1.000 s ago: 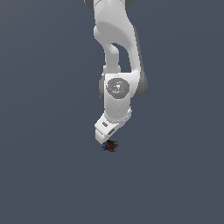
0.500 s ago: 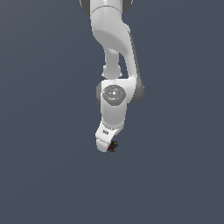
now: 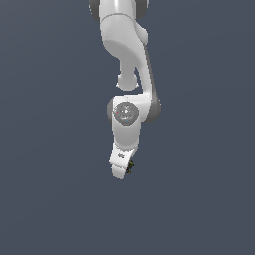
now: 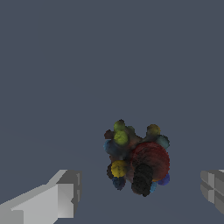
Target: Pick up the object and move it to a goal position.
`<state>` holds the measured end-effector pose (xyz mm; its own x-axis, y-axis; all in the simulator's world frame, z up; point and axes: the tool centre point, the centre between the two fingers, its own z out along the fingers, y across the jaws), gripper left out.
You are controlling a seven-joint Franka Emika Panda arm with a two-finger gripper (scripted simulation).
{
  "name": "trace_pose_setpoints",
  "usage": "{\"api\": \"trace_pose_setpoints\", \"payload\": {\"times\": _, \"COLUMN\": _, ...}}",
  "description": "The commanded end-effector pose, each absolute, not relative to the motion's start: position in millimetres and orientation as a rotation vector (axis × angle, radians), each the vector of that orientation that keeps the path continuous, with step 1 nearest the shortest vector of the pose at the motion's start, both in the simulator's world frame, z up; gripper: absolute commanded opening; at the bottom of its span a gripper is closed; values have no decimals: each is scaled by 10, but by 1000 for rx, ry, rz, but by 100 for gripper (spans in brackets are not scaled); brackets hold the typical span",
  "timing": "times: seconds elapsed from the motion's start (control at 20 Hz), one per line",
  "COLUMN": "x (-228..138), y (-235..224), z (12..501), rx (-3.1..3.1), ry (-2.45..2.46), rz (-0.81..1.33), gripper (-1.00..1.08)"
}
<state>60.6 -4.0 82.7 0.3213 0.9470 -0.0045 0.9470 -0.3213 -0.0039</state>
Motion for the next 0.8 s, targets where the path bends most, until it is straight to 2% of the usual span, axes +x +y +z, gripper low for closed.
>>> {"api": "trace_pose_setpoints", "payload": {"times": 0.0, "x": 625, "y": -49, "z": 812, "rx": -2528, "ry": -1865, "rz": 4, "gripper": 100}}
{"api": "trace_pose_setpoints", "payload": {"times": 0.45, "x": 637, "y": -59, "z": 782, "rx": -2510, "ry": -1889, "rz": 1, "gripper": 100}}
{"api": "trace_pose_setpoints", "payload": {"times": 0.75, "x": 630, "y": -56, "z": 535, "rx": -2508, "ry": -1893, "rz": 1, "gripper": 100}}
